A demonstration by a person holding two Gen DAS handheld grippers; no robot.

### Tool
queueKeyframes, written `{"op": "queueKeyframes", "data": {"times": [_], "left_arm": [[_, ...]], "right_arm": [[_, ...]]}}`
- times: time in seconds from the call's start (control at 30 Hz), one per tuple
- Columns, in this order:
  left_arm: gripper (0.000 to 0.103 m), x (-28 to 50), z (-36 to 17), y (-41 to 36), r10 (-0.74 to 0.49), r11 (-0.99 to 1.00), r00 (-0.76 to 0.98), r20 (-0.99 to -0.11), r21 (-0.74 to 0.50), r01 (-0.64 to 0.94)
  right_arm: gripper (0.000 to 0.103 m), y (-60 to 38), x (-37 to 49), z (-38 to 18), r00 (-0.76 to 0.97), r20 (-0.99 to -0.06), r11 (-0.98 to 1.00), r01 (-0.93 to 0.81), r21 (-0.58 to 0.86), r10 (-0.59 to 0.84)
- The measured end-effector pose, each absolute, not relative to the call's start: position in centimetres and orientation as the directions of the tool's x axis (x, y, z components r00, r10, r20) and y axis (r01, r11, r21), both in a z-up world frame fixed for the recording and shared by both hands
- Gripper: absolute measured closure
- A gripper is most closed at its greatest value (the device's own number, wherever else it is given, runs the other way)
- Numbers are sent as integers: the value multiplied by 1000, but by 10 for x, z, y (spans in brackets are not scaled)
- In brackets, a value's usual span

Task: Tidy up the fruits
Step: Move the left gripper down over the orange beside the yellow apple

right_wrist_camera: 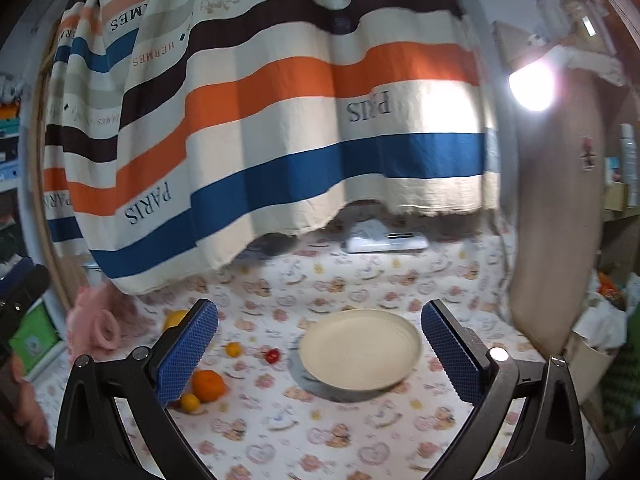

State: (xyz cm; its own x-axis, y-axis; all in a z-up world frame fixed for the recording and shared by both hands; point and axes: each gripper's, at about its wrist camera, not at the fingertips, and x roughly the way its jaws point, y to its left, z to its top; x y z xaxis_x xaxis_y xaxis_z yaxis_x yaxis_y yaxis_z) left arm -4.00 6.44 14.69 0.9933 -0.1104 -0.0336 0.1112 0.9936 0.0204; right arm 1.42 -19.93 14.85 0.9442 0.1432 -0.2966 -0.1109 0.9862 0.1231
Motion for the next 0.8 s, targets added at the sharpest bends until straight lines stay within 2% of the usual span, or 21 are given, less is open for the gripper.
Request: {"op": "queueKeyframes", "data": {"times": [0.13,0.3,0.57,0.63,0.73,0.8], "left_arm": [[0,-20,157,61,-106,994,993,-51,31,107],[0,2,160,62,-82,996,993,-83,26,84],[0,50,132,89,-40,999,988,-150,-28,36],[0,64,119,98,-33,999,976,-215,-35,26],[0,97,99,107,-12,1000,895,-445,-26,0],[0,113,86,116,-23,998,825,-565,-59,-12]], "right_arm": [[1,-187,42,155,931,-310,980,-166,104,191],[0,-173,71,158,948,-294,991,-97,91,120],[0,-163,105,128,958,-260,985,-81,154,120],[1,-159,115,117,943,-301,986,-103,133,139],[1,-158,129,100,917,-371,984,-96,148,145],[1,-156,136,90,898,-413,982,-94,162,154]]}}
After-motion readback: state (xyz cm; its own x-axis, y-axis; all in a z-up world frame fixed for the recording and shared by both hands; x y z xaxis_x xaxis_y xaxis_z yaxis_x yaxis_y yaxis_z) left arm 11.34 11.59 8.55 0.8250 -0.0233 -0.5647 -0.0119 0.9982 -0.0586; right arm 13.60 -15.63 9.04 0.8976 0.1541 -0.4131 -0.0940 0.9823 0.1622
